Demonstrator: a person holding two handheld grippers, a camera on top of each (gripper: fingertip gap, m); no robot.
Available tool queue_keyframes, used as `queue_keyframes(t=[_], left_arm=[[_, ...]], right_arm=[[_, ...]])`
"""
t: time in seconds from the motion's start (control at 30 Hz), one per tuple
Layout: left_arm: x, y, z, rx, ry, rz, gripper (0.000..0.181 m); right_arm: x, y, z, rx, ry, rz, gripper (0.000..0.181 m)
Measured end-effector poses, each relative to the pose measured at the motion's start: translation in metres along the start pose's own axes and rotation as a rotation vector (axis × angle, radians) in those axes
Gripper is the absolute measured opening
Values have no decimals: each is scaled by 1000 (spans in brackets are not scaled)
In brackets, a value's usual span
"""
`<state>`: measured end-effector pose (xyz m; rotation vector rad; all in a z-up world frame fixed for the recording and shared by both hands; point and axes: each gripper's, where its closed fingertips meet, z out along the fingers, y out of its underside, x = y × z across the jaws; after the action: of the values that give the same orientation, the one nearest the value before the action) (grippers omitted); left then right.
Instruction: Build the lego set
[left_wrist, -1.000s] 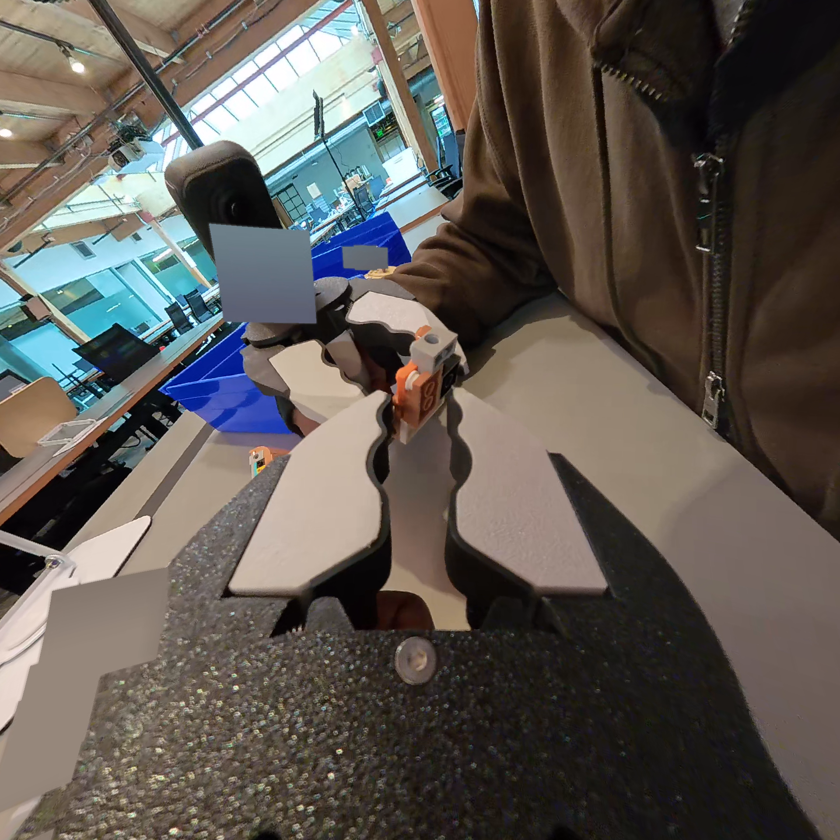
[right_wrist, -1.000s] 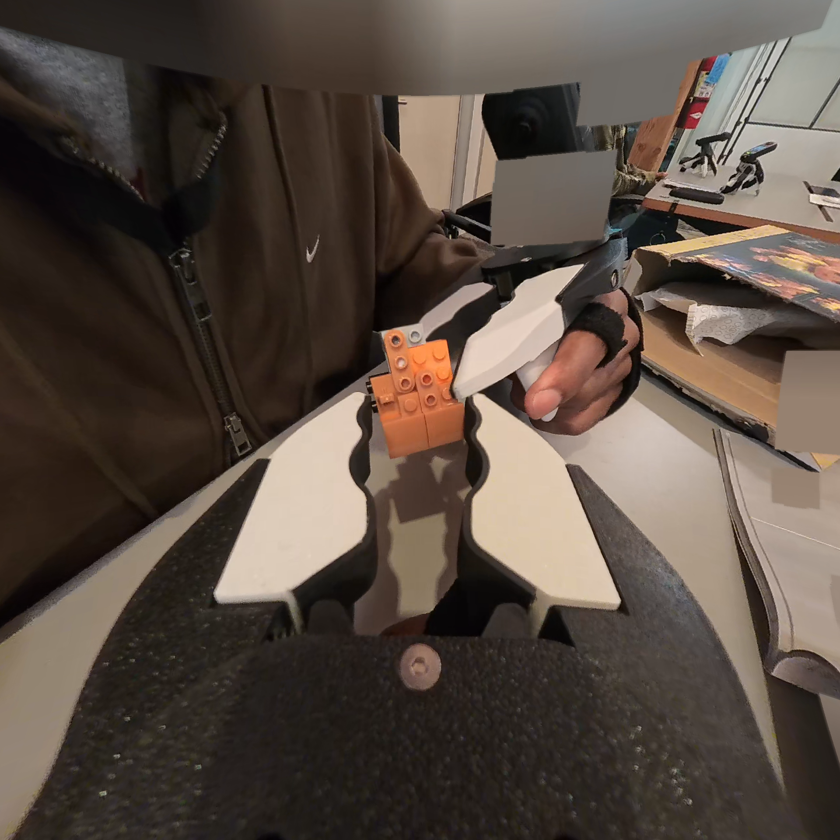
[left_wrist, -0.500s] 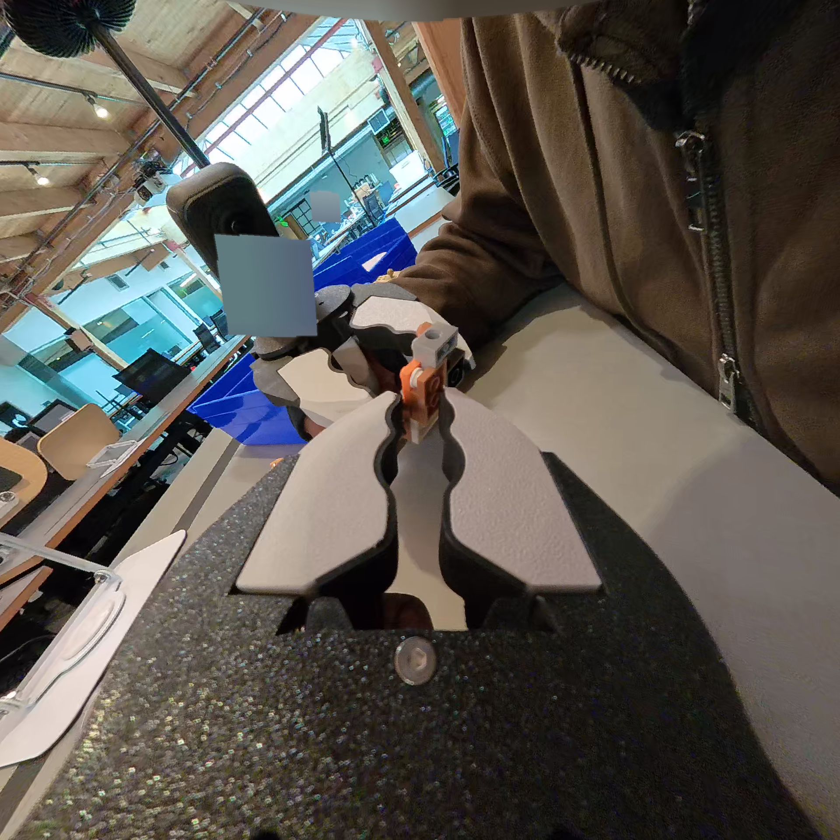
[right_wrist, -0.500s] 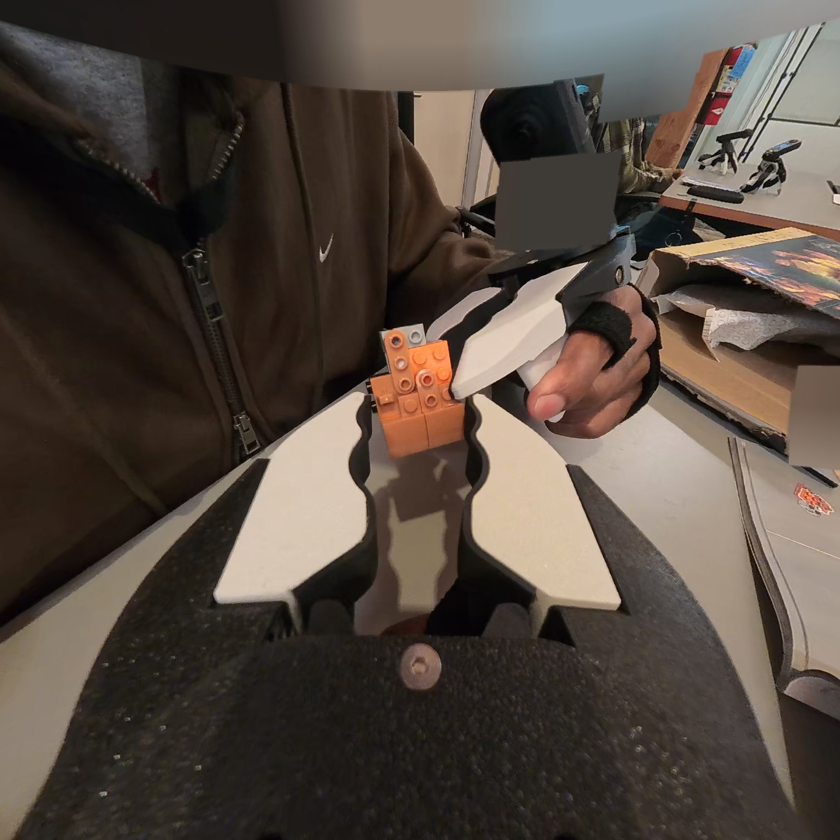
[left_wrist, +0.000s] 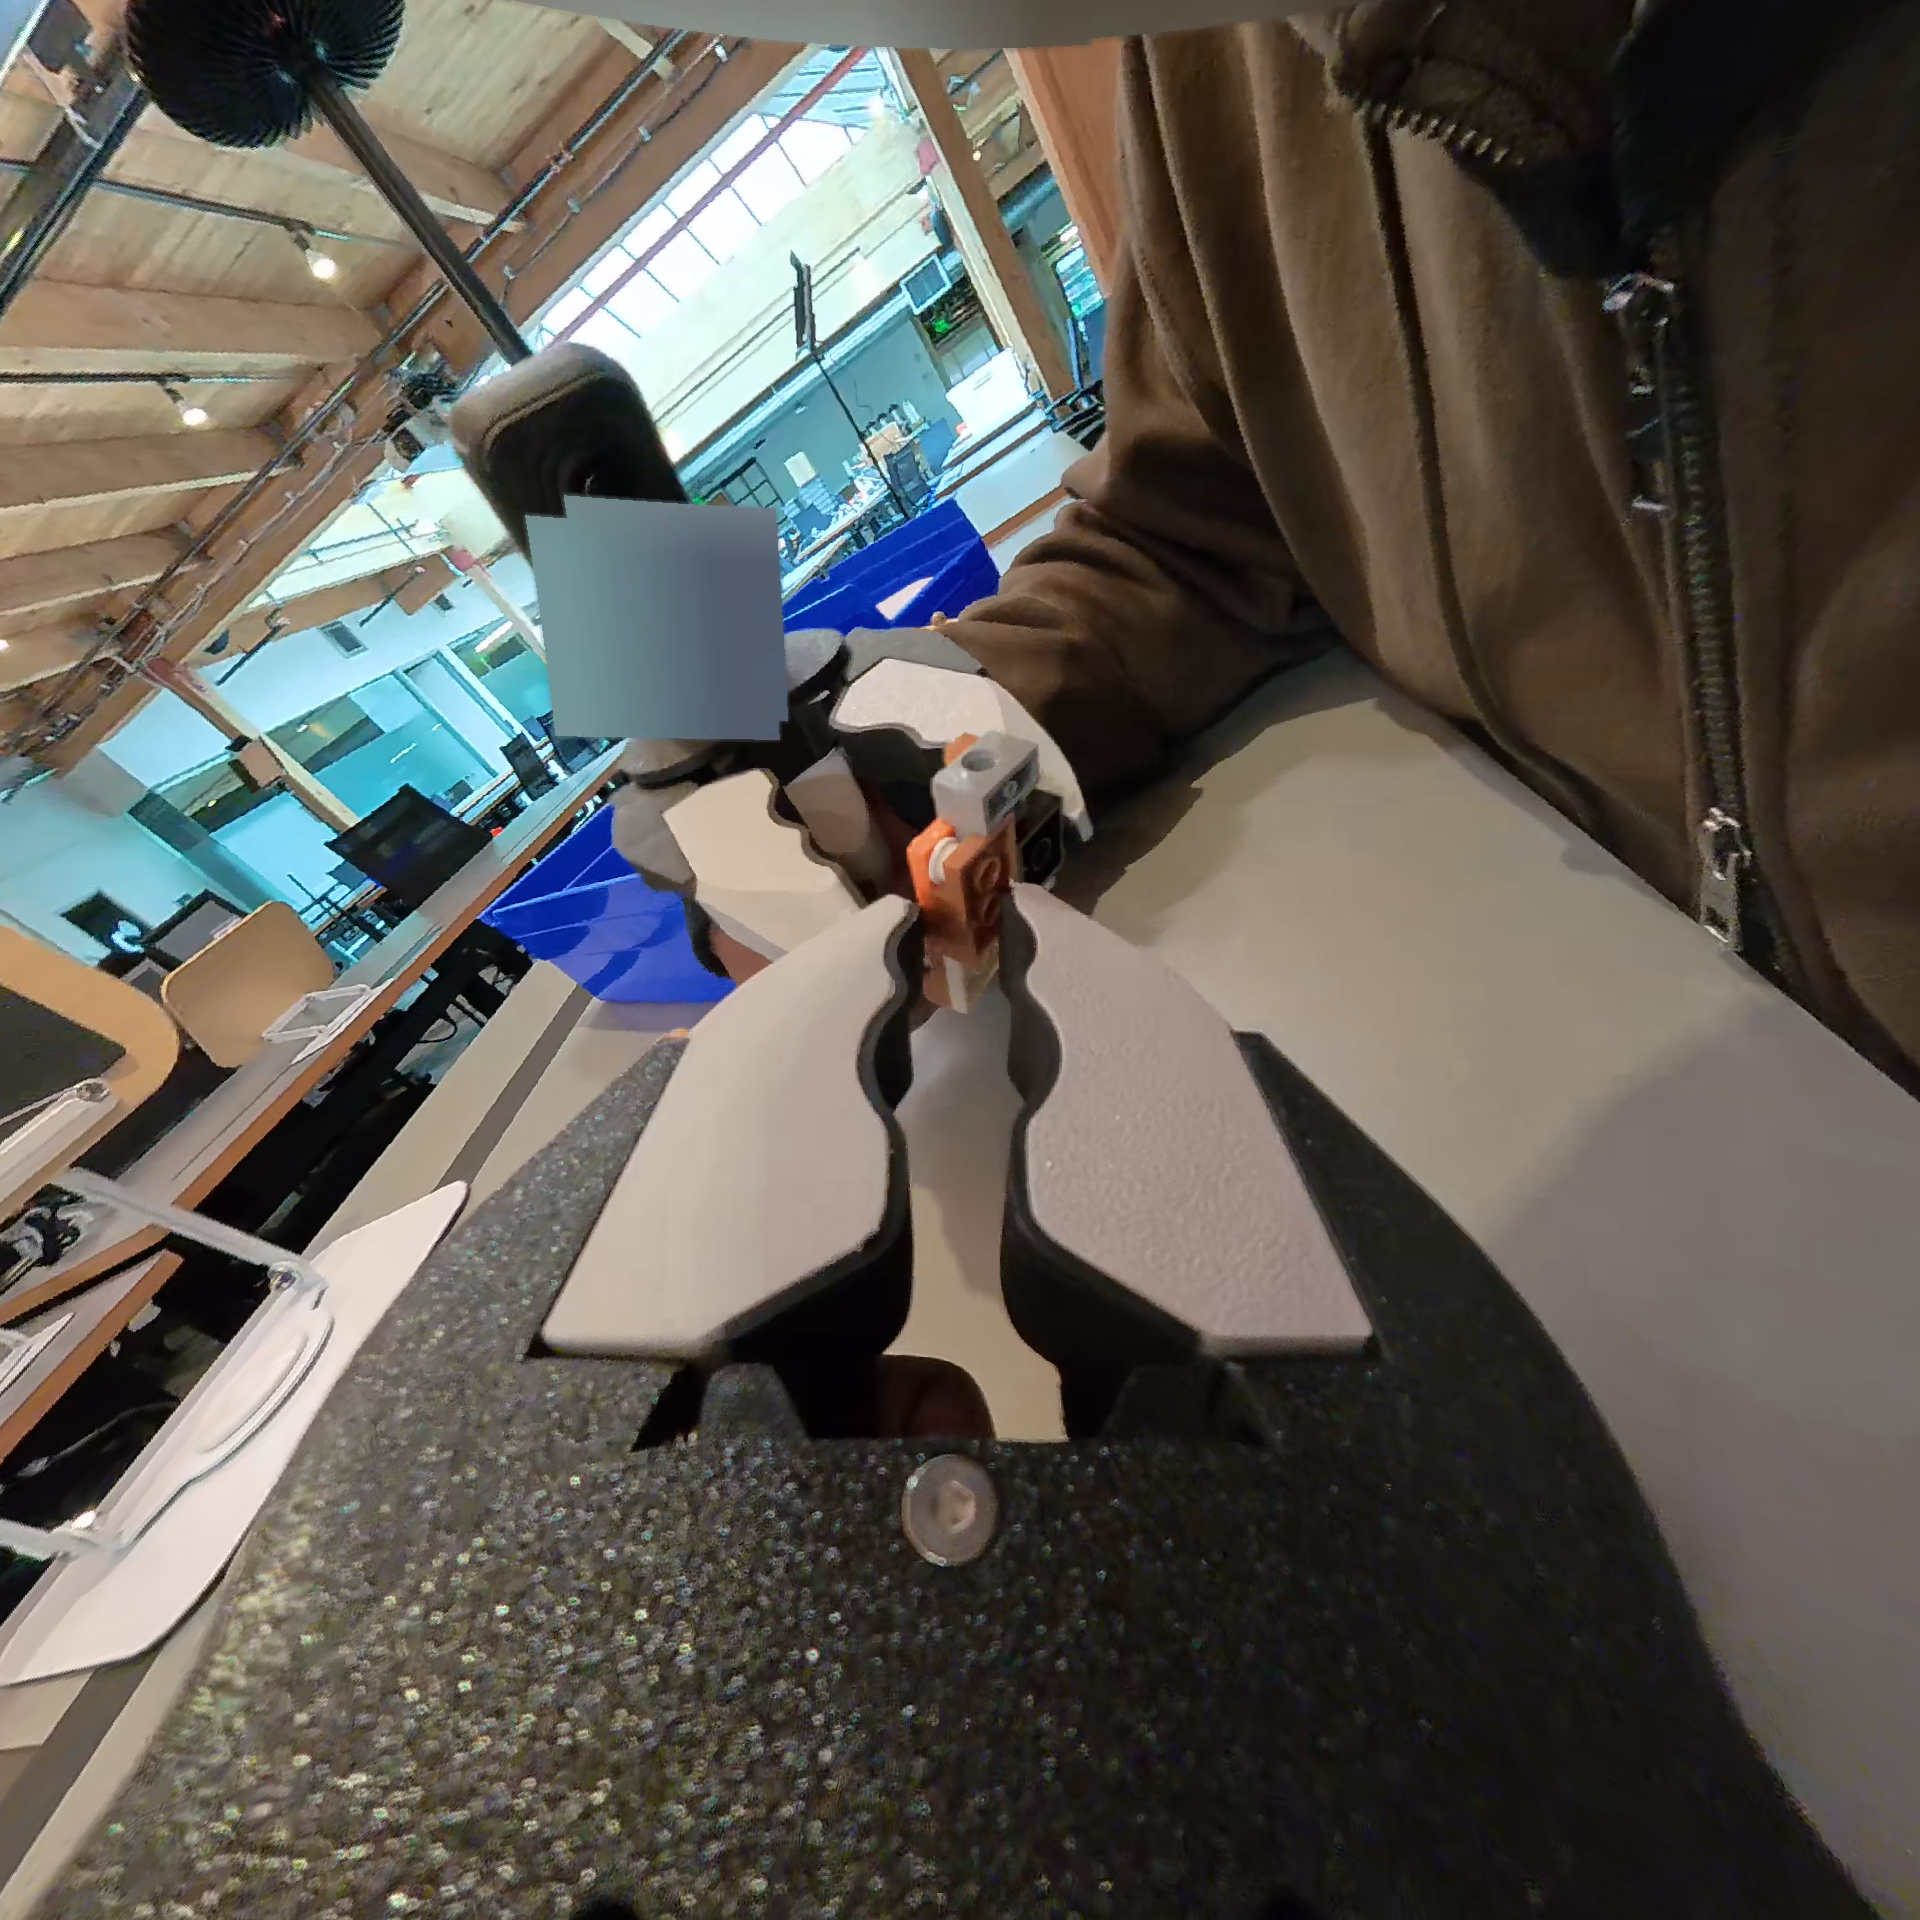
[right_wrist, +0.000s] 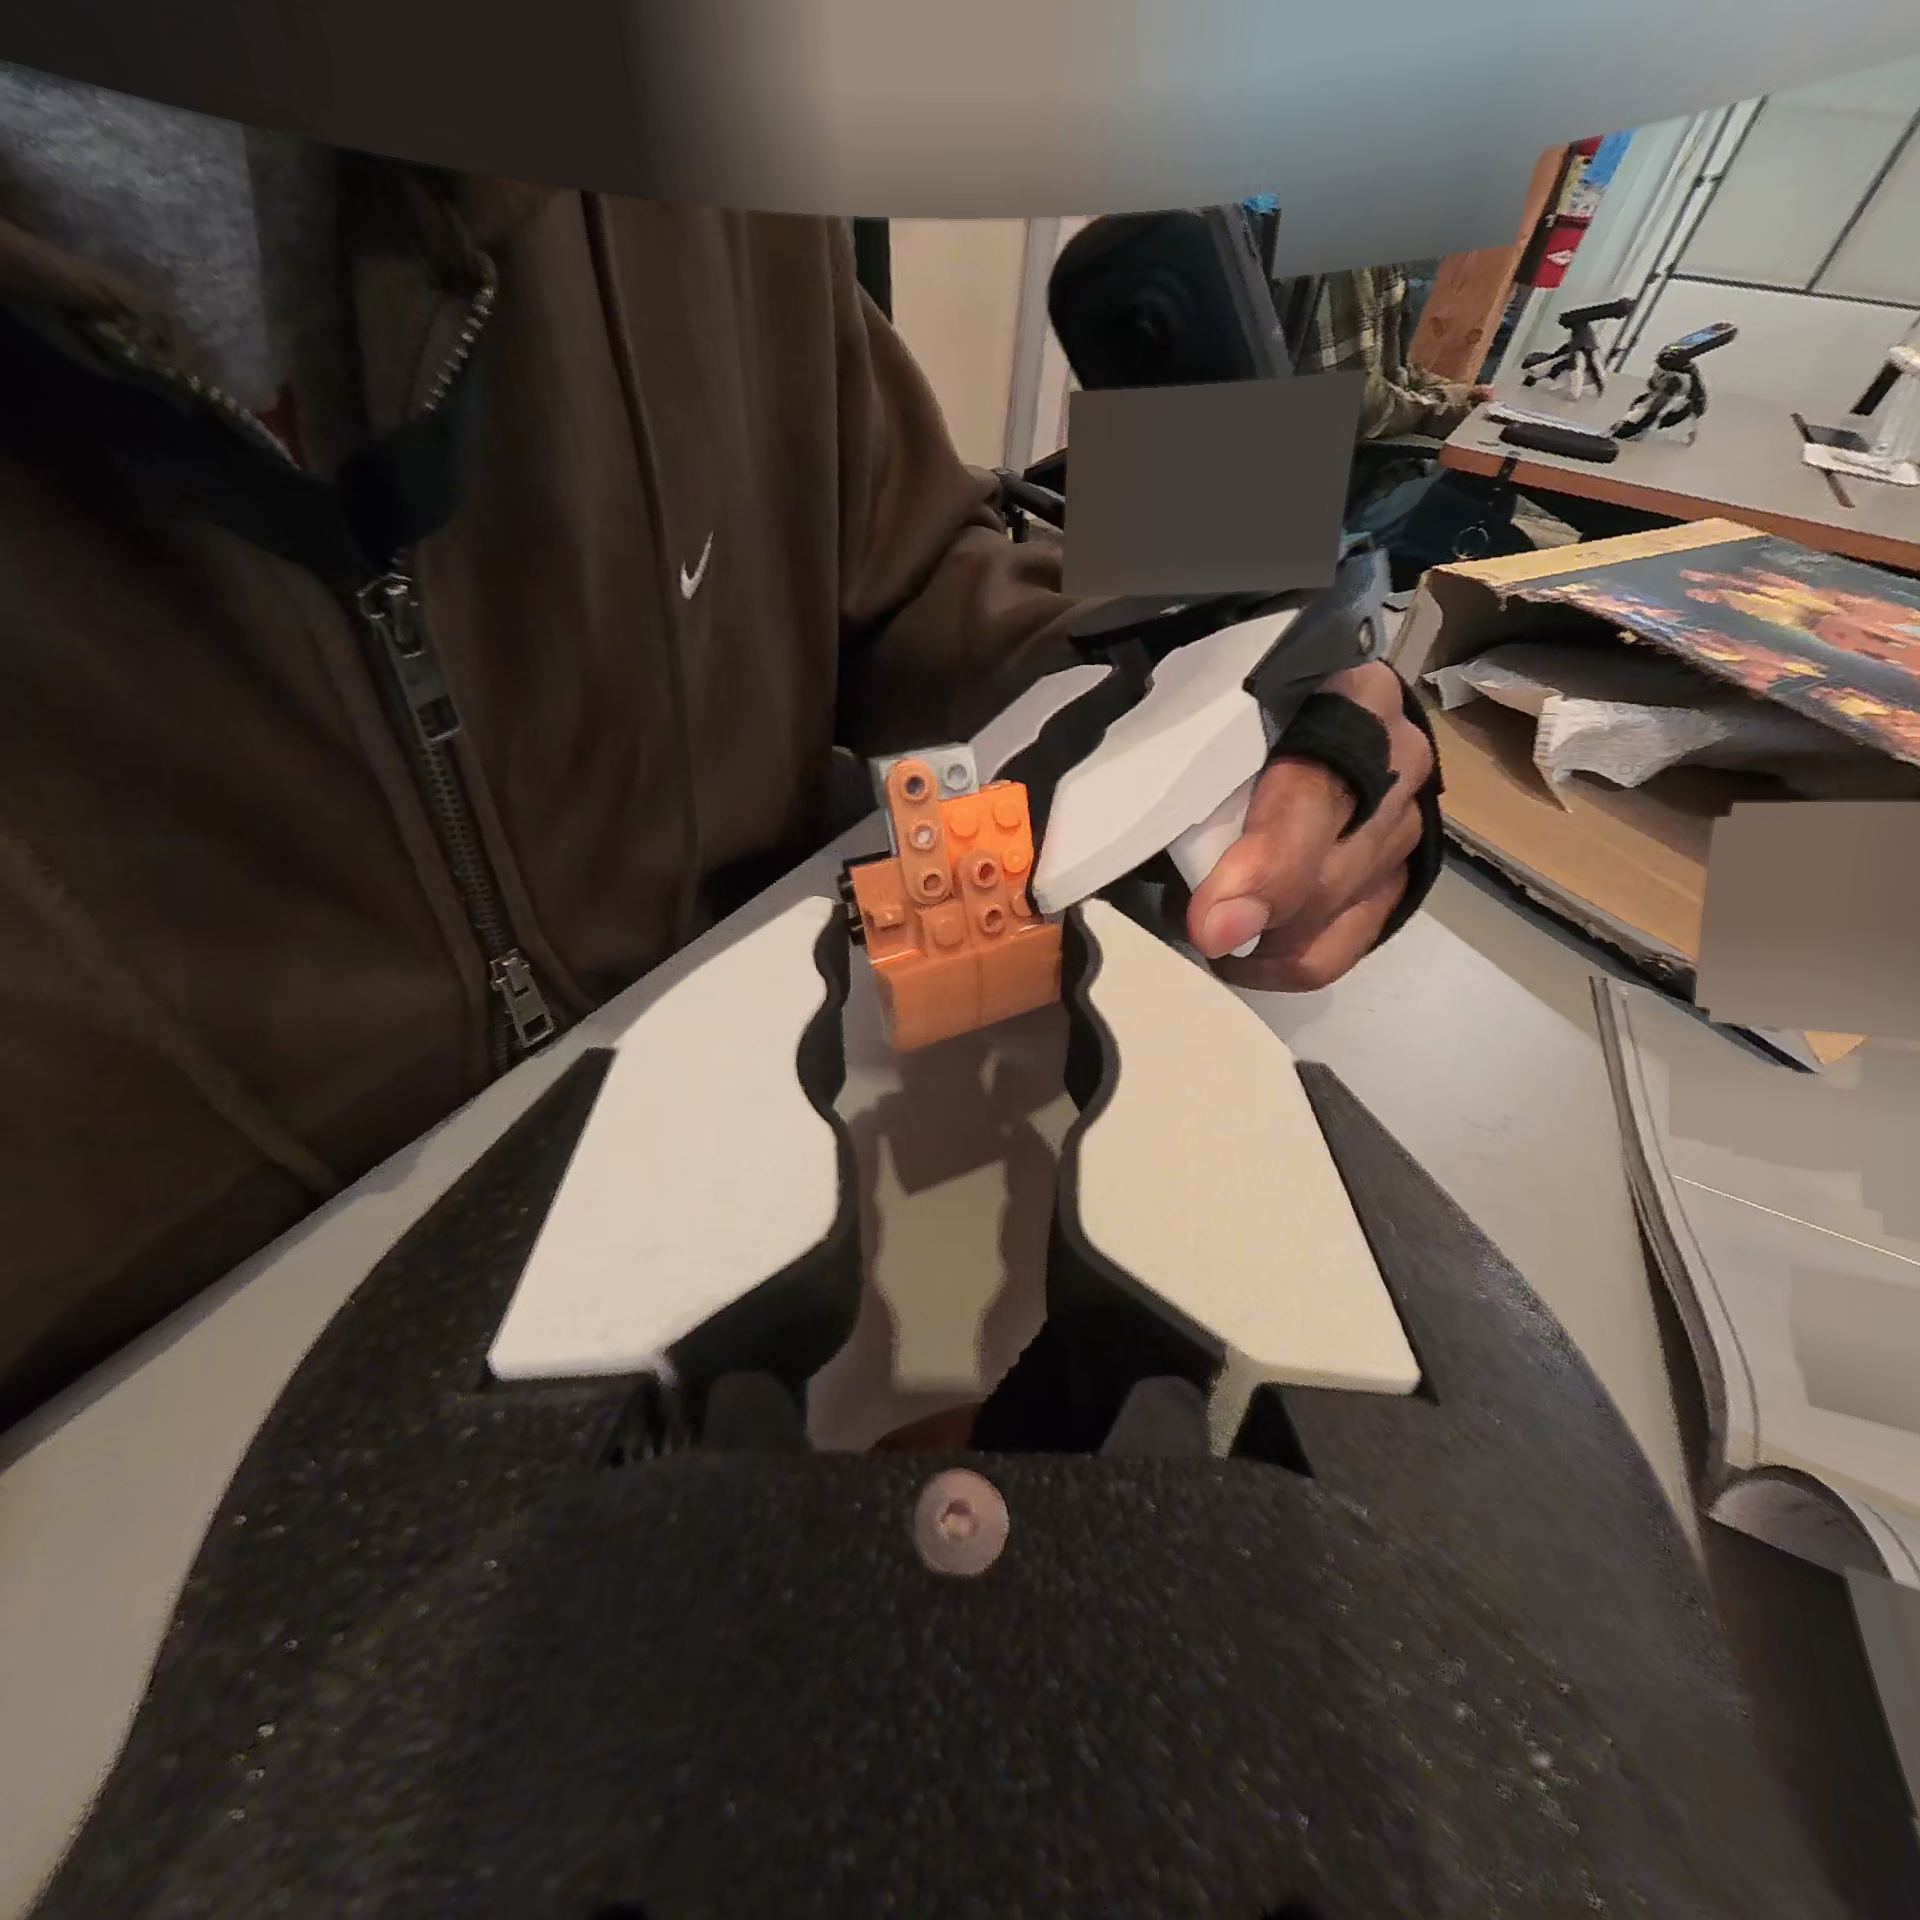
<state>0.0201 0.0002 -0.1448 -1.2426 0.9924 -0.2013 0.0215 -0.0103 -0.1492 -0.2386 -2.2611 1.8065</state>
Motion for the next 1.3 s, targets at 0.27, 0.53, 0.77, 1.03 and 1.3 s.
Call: queue_keyframes(t=[0.27, 0.53, 0.77, 1.03, 1.3], left_arm=[[-23, 1, -9, 22, -146, -56, 14], [-45, 2, -11, -28, -321, 27, 14], [-47, 2, -10, -54, -353, 72, 14], [-45, 3, -7, -72, -348, 100, 14], [-45, 2, -6, -71, -354, 98, 14]], right_arm=[[23, -13, -18, 20, 306, -108, 37], [30, -18, -25, -79, 621, -295, 36], [36, -17, -23, -115, 695, -319, 38], [38, -18, -20, -144, 747, -384, 29], [42, -18, -21, -149, 796, -406, 17]])
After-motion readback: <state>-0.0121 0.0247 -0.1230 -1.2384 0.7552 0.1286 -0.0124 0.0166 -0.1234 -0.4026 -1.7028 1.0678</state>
